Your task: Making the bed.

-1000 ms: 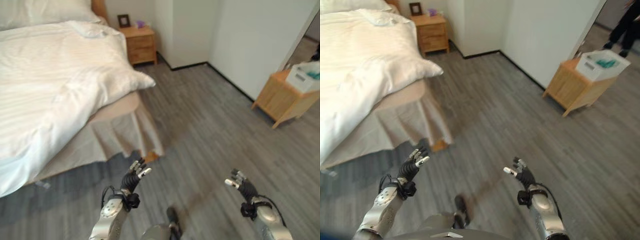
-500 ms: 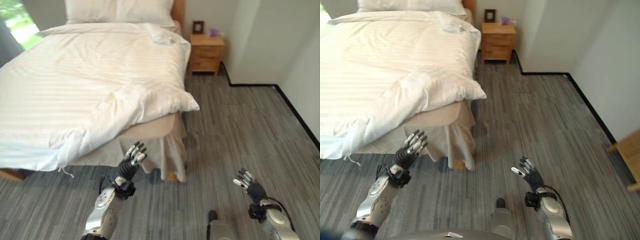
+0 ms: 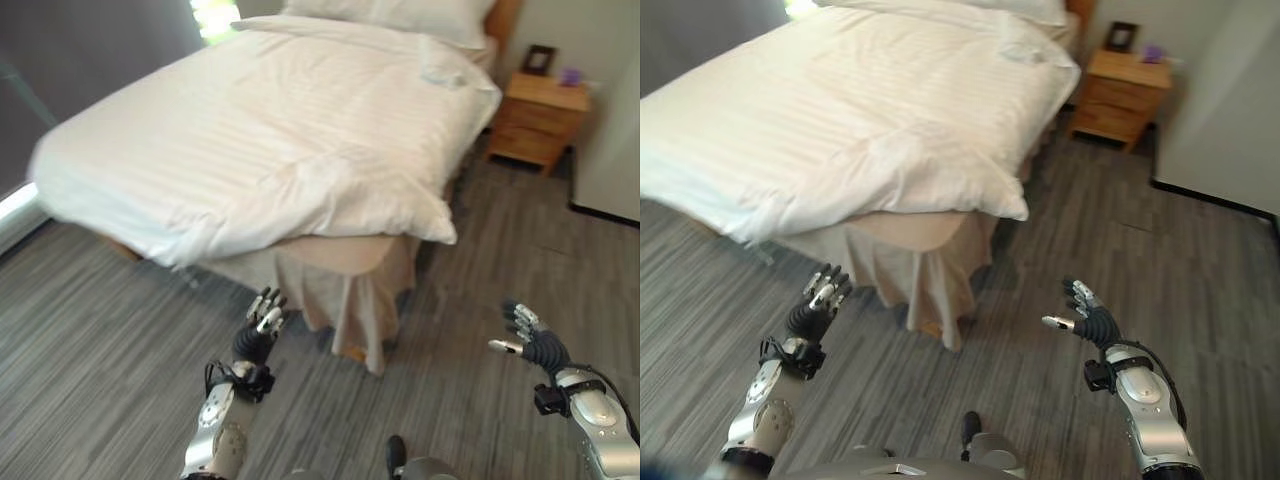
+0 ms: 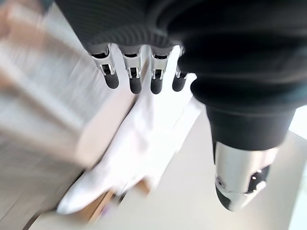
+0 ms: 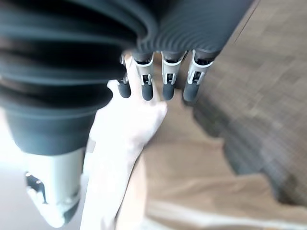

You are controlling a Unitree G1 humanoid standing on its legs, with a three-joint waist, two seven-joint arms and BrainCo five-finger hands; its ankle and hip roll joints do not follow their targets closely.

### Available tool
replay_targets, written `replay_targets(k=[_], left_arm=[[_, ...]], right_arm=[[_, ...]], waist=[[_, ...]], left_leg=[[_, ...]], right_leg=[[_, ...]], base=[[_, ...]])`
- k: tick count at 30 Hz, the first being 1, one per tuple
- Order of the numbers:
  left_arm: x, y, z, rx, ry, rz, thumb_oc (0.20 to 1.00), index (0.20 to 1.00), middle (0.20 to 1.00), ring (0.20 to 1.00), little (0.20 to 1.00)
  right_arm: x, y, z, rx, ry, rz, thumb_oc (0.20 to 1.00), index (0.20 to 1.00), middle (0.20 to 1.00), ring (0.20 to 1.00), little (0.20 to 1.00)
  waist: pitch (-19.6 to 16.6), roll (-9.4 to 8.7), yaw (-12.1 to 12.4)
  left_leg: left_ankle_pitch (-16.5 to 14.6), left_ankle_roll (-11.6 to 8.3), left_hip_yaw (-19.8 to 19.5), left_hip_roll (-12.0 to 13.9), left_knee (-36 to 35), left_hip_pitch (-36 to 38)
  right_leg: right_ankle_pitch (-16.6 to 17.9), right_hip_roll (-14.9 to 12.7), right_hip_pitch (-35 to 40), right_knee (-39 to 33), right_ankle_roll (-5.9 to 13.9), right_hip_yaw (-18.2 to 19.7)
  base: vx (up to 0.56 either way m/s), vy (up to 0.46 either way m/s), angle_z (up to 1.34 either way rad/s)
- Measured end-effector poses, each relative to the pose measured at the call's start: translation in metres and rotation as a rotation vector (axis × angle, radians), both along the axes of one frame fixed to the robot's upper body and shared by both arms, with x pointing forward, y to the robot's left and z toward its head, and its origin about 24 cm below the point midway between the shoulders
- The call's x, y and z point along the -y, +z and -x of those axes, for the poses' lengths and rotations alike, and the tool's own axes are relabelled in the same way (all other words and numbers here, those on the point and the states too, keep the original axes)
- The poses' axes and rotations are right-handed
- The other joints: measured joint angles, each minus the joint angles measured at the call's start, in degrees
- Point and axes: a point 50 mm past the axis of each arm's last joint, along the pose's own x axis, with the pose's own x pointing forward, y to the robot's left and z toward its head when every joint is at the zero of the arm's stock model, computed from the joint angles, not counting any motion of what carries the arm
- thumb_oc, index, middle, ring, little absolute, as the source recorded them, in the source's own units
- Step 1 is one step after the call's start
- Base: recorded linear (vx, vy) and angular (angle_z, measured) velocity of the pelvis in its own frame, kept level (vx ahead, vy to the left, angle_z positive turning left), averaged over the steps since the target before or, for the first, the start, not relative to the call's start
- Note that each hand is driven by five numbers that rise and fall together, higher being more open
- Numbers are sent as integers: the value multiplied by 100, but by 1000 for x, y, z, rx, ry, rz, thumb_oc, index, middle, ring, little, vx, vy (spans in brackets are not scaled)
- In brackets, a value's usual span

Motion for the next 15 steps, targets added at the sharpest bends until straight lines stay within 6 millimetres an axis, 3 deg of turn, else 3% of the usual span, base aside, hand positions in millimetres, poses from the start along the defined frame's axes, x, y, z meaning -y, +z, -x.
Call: replay_targets(k=[1, 2, 4, 6, 7, 9, 10, 11, 12, 15], left_arm=[[-3, 1, 0, 1, 24, -6, 1000, 1000, 1000, 1000, 1000], [-5, 1, -1, -5, 41, -7, 1000, 1000, 1000, 1000, 1000], [-1, 0, -2, -13, 35, -7, 1000, 1000, 1000, 1000, 1000], [5, 1, -6, -7, 7, -5, 1000, 1000, 1000, 1000, 1000], [13, 0, -8, -13, -24, -6, 1000, 1000, 1000, 1000, 1000], [23, 1, -12, -8, -65, -4, 1000, 1000, 1000, 1000, 1000], [31, 1, -12, -1, -76, 14, 1000, 1000, 1000, 1000, 1000], [29, 7, -12, 26, -70, 8, 1000, 1000, 1000, 1000, 1000], [23, 4, -14, 9, -49, -3, 1000, 1000, 1000, 1000, 1000], [16, 13, -18, 38, -45, -35, 1000, 1000, 1000, 1000, 1000]], right_arm=[[-1, 1, -2, 7, 4, -2, 1000, 1000, 1000, 1000, 1000], [-2, 0, -2, 9, -6, -9, 1000, 1000, 1000, 1000, 1000], [-3, 0, -1, 6, -5, -14, 1000, 1000, 1000, 1000, 1000], [-4, 1, 0, 12, 0, -17, 1000, 1000, 1000, 1000, 1000], [-6, -2, 3, 0, 5, -23, 1000, 1000, 1000, 1000, 1000], [-9, -4, 3, -11, 20, -21, 1000, 1000, 1000, 1000, 1000], [-9, 2, -1, 3, 51, 3, 1000, 1000, 1000, 1000, 1000], [-12, 2, -3, 8, 52, -6, 1000, 1000, 1000, 1000, 1000], [-24, -6, -4, -6, 54, -51, 1000, 1000, 1000, 1000, 1000], [-39, -9, 1, -15, 104, -77, 1000, 1000, 1000, 1000, 1000]], waist=[[42, -45, 2], [116, -166, -19], [123, -123, -63], [172, -5, -178], [171, 83, -206], [165, 118, -276], [149, 638, -164], [232, 644, -115], [270, 463, -141], [109, 266, -201]], left_leg=[[185, 46, 136, -22, 65, -97], [213, 196, 691, 156, 93, -246], [214, 194, 1298, 577, -867, -127], [250, 226, 1395, 701, -1559, 16], [250, 226, 1431, 668, -1987, 163], [239, 235, 1514, 556, -2177, 192], [127, 342, 1460, 834, -2351, 343], [139, 118, 1545, 927, -2404, 538], [100, 284, 1578, 765, -2298, 594], [-55, 502, 1840, 415, -2172, 584]], right_leg=[[-38, -26, -5, 31, -60, 8], [-56, -59, 23, -81, -113, -58], [-61, 7, 3, -237, -117, -191], [-35, 18, -29, -285, -75, -245], [25, 24, -19, -408, 17, -202], [57, 41, -6, -761, 171, -102], [15, 357, -193, -483, 98, -168], [173, 349, -282, -145, 48, -216], [22, 243, -261, -65, 277, -55], [31, 8, -420, -38, 334, 246]], base=[[130, -18, 56], [169, 23, 45], [198, 77, 35], [191, 117, 28], [280, 196, 17], [270, 193, -19], [242, 209, -76], [328, 285, -79], [247, 253, -35], [159, 226, -32]])
